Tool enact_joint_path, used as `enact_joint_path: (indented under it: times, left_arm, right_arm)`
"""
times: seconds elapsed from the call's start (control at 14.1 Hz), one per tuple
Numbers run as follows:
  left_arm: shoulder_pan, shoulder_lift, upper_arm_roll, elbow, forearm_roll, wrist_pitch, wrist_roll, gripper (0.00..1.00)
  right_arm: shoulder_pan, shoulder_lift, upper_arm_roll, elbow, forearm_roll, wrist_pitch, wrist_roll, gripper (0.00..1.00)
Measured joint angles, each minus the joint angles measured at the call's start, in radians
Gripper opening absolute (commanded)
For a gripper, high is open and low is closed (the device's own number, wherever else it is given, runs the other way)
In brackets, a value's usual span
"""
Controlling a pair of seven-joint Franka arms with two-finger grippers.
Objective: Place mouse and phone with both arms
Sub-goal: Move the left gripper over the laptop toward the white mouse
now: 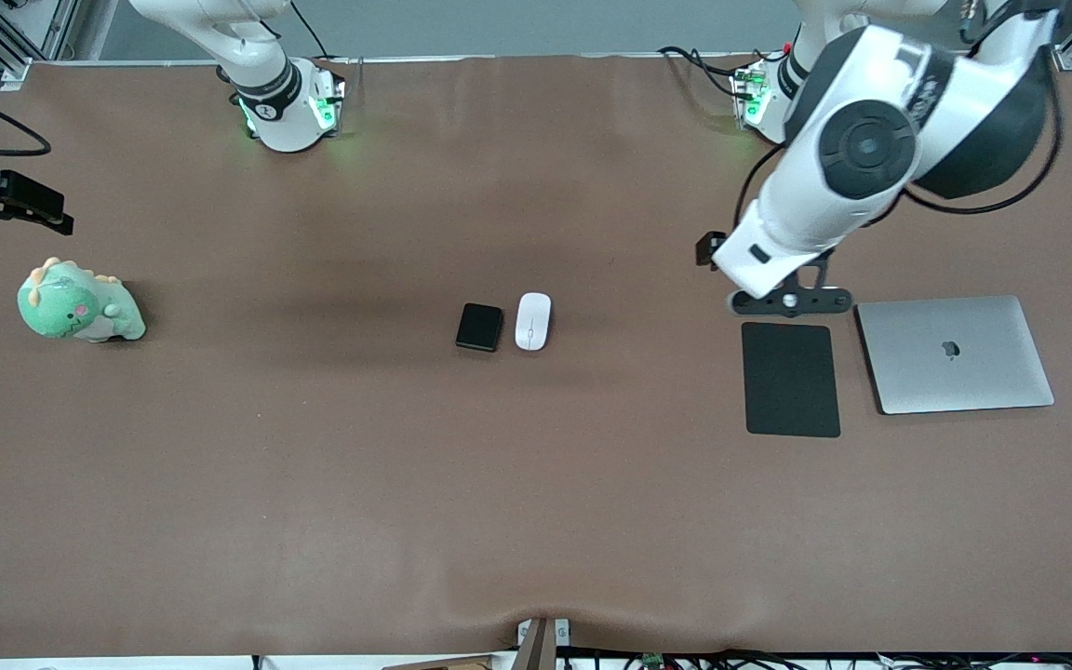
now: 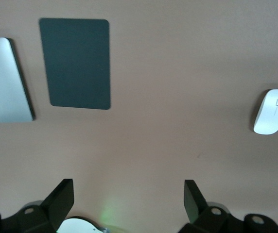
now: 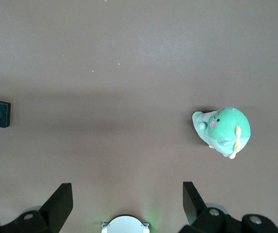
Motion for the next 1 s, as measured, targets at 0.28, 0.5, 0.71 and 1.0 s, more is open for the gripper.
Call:
enact_joint_path:
  times: [0.28, 0.5, 0.71, 1.0]
  left_arm:
    - [-0.087, 0.049, -0.002, 0.0, 0.0, 0.045, -0.109, 1.0]
    - [-0.13, 0.075, -0.001, 0.001, 0.0, 0.086, -0.173, 1.0]
    - [-0.164, 0.102, -0.001, 0.001, 0.0, 0.119, -0.221, 1.0]
    - [-0.215, 0.143, -0.002, 0.001, 0.0, 0.161, -0.285, 1.0]
  right_arm:
    - [0.0, 0.001, 0.0, 0.0, 0.0, 0.001, 0.0, 1.0]
    - [0.0, 0.008, 0.0, -0.001, 0.012, 0.002, -0.001, 1.0]
    - [-0.001, 0.023, -0.002, -0.001, 0.033, 0.003, -0.001, 1.0]
    - [-0.001, 0.032, -0.002, -0.001, 0.04, 0.003, -0.001, 1.0]
